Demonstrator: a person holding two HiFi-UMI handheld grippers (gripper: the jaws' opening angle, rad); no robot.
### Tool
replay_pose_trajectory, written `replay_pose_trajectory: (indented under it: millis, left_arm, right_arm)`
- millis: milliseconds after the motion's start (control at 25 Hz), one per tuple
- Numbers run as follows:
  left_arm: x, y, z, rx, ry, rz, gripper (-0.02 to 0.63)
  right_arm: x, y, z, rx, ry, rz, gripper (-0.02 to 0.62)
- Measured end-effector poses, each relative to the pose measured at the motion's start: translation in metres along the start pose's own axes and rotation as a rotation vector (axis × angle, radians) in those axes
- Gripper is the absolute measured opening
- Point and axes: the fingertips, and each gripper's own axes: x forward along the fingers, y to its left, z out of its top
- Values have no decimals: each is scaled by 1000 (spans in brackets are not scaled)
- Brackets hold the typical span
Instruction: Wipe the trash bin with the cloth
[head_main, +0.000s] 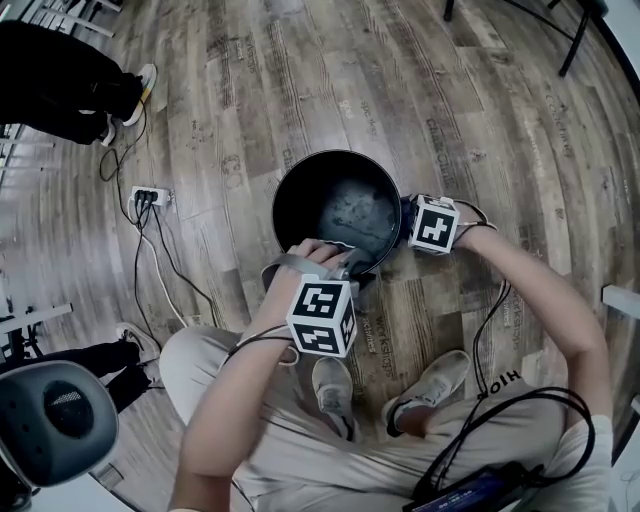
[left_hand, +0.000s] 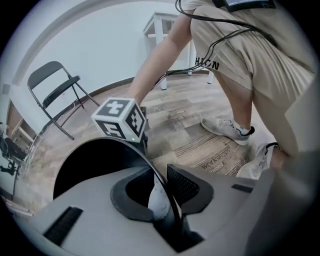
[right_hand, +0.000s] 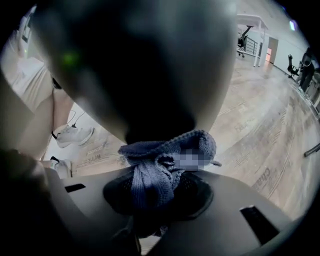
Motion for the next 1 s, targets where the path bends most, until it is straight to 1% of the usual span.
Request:
replay_pose_trajectory:
  millis: [160, 240, 320, 400, 480, 560, 600, 640, 680, 760, 800, 840, 880, 920, 960, 1000]
  left_arm:
    - [1, 1, 1, 4, -13, 1, 87]
    - [1, 0, 0, 10, -19, 3, 87]
    - [1, -3, 0, 33, -18, 1, 87]
    - [0, -7, 0, 80, -16, -9, 87]
    - [-2, -11, -2, 144, -3, -26, 87]
    - [-6, -16, -13, 208, 44, -50, 89]
    - [-8, -20, -20, 225, 77, -69, 89]
    - [-10, -24, -26, 220, 100, -93, 89]
    - [-12, -29, -28, 189, 99, -122, 91]
    - [-17, -33, -21, 93, 39, -162, 165]
    - [-20, -30, -14, 56, 0, -159, 175]
    - [-23, -24, -5, 26, -45, -139, 183]
    - [-27, -15, 6, -5, -97, -107, 196]
    - [-30, -4, 17, -37, -146, -66, 196]
    - [-33, 6, 26, -68, -183, -21, 196]
    - [-32, 15, 33, -96, -200, 20, 196]
  right_arm:
    - [44, -8, -20, 23, 43, -23, 115]
    - [59, -11, -27, 51, 36, -39, 115]
    - [62, -5, -32, 72, 28, -27, 115]
    - [53, 6, -40, 81, 32, -5, 115]
    - [38, 11, -49, 86, 40, -8, 115]
    - [22, 15, -54, 97, 40, -13, 115]
    - [13, 18, -56, 106, 33, -9, 115]
    - [4, 22, -57, 117, 22, -3, 115]
    - [-6, 25, -57, 128, 10, 3, 115]
    - [-29, 29, -54, 140, -11, 4, 115]
    - [-41, 30, -50, 137, -21, 0, 115]
    - [-52, 31, -46, 131, -30, -5, 115]
    - [-63, 33, -40, 124, -36, -8, 115]
    - [-72, 35, -34, 115, -41, -13, 115]
    - [-81, 36, -28, 103, -45, -18, 115]
    - [-88, 38, -22, 88, -48, -24, 115]
